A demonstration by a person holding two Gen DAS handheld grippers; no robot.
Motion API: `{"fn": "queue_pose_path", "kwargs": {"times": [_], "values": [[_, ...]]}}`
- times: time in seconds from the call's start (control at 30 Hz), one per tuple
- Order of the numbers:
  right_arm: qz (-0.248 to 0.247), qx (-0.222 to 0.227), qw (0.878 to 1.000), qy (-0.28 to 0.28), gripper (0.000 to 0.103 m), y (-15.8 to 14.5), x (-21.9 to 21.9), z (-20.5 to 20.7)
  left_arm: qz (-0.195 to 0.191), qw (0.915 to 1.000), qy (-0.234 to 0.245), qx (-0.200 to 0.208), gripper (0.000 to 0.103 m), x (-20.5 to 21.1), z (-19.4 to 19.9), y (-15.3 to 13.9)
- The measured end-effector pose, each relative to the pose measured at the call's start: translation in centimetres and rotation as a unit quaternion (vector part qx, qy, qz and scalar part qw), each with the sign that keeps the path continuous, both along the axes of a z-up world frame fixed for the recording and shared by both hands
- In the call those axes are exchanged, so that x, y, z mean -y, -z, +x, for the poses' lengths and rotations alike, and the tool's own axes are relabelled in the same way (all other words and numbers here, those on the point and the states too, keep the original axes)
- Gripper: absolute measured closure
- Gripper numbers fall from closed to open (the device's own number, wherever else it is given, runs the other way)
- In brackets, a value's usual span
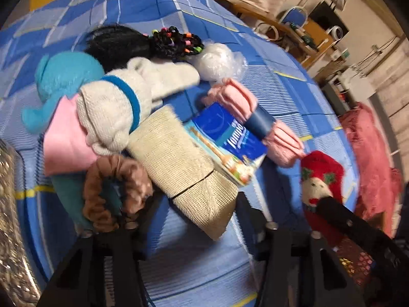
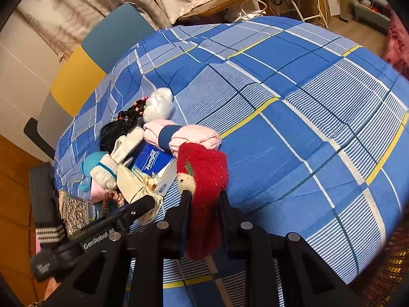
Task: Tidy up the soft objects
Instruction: 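Grasp the beige mesh roll with the left tool while the right tool holds the red sock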
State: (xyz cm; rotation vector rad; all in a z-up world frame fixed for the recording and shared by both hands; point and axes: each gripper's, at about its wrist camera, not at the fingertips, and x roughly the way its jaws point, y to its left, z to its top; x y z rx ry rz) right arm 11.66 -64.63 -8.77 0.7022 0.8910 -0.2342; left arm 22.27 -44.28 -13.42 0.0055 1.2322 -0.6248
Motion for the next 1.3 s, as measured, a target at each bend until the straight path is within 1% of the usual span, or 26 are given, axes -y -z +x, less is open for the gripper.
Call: {"fn": "queue_pose_path", "kwargs": {"times": [0.03, 0.1, 0.17, 0.23, 0.3, 0.37, 0.4, 0.5, 0.53, 0.57, 0.67, 0.7, 0.73, 0.8, 0.87, 0.9, 0.93, 0.97, 1.0, 1.03, 1.07, 1.13, 1.17, 1.2, 1.27, 1.3], "values": [[-0.002, 0.0, 1.0, 0.002, 0.082, 0.0, 0.0, 0.0, -0.008, 1.0, 0.003, -0.004, 0.058, -0.4, -0.2, -0.1], [-0.004, -0.001, 1.0, 0.004, 0.082, 0.0, 0.0, -0.1, -0.025, 0.9996, 0.012, -0.006, 0.062, -1.5, -0.9, -0.8], [-0.002, -0.002, 1.0, 0.004, 0.082, 0.1, 0.0, -0.1, -0.03, 0.9992, 0.027, -0.001, 0.062, -2.6, -1.8, -1.7], [-0.001, -0.003, 1.0, 0.003, 0.082, 0.1, 0.0, -0.1, -0.021, 0.9989, 0.043, -0.003, 0.062, -3.4, -3.0, -2.3], [-0.003, -0.003, 1.0, 0.003, 0.082, 0.0, -0.1, -0.1, 0.001, 0.9981, 0.062, -0.002, 0.062, -4.2, -4.9, -2.5], [-0.004, -0.002, 1.0, 0.002, 0.082, 0.0, -0.1, -0.1, 0.018, 0.9973, 0.072, -0.002, 0.059, -4.8, -5.9, -2.5], [-0.005, -0.002, 1.0, 0.003, 0.082, 0.0, -0.1, -0.1, 0.024, 0.9969, 0.074, -0.006, 0.054, -4.8, -6.2, -2.3], [-0.007, -0.002, 1.0, 0.004, 0.082, -0.1, -0.1, -0.1, 0.034, 0.9978, 0.055, -0.017, 0.046, -4.9, -6.5, -1.8], [-0.006, -0.002, 1.0, 0.005, 0.082, -0.1, 0.0, -0.1, 0.037, 0.9984, 0.039, -0.017, 0.04, -4.8, -6.1, -1.7], [-0.005, -0.002, 1.0, 0.005, 0.082, 0.0, 0.0, -0.2, 0.045, 0.9986, 0.023, -0.014, 0.038, -4.6, -5.9, -1.7], [-0.005, -0.005, 1.0, 0.007, 0.082, 0.1, 0.2, -0.1, 0.076, 0.997, -0.011, 0.011, 0.036, -3.8, -5.3, -2.2], [-0.003, -0.005, 1.0, 0.006, 0.082, 0.1, 0.1, -0.1, 0.083, 0.9962, -0.022, 0.016, 0.036, -3.7, -5.3, -2.4], [-0.001, -0.004, 1.0, 0.005, 0.082, 0.1, 0.1, -0.1, 0.081, 0.9961, -0.03, 0.019, 0.036, -3.9, -5.3, -2.6], [-0.003, -0.003, 1.0, 0.004, 0.082, 0.1, 0.0, -0.1, 0.083, 0.9957, -0.032, 0.026, 0.036, -3.4, -4.8, -3.1], [-0.005, -0.002, 1.0, 0.004, 0.082, 0.0, 0.0, -0.1, 0.1, 0.9937, -0.02, 0.047, 0.033, -2.3, -4.3, -3.3], [-0.004, -0.001, 1.0, 0.005, 0.08, 0.0, 0.0, -0.1, 0.116, 0.9915, -0.014, 0.058, 0.032, -1.6, -4.1, -3.2], [-0.005, -0.002, 1.0, 0.006, 0.08, 0.0, 0.1, -0.2, 0.122, 0.9904, -0.01, 0.064, 0.032, -1.2, -3.8, -3.1], [-0.005, -0.002, 1.0, 0.007, 0.08, 0.0, 0.1, -0.2, 0.119, 0.9907, -0.002, 0.066, 0.032, -1.1, -3.6, -2.9], [-0.004, -0.002, 1.0, 0.008, 0.08, 0.0, 0.2, -0.2, 0.122, 0.99, 0.013, 0.069, 0.032, -0.8, -3.4, -2.5], [-0.003, -0.002, 1.0, 0.008, 0.08, 0.1, 0.2, -0.2, 0.139, 0.9875, 0.019, 0.072, 0.034, -0.5, -3.1, -1.9], [-0.003, -0.002, 1.0, 0.007, 0.08, 0.1, 0.2, -0.2, 0.142, 0.9873, 0.013, 0.069, 0.038, -0.8, -2.9, -1.5], [-0.006, 0.002, 1.0, 0.004, 0.08, -0.1, 0.2, -0.1, 0.112, 0.9922, 0.01, 0.055, 0.056, -1.7, -3.0, -1.2], [-0.009, 0.002, 1.0, 0.003, 0.08, -0.1, 0.2, -0.1, 0.115, 0.9912, 0.007, 0.065, 0.063, -2.2, -3.2, -1.3], [-0.015, 0.002, 1.0, 0.001, 0.08, -0.2, 0.1, 0.0, 0.111, 0.9916, 0.009, 0.065, 0.064, -2.6, -3.4, -1.6], [-0.015, 0.003, 1.0, -0.003, 0.08, -0.2, 0.0, 0.1, 0.077, 0.9959, 0.015, 0.044, 0.064, -4.1, -3.9, -2.1], [-0.015, 0.002, 1.0, -0.009, 0.081, -0.1, -0.2, 0.1, 0.069, 0.9968, 0.014, 0.039, 0.064, -4.8, -4.2, -2.3]]}}
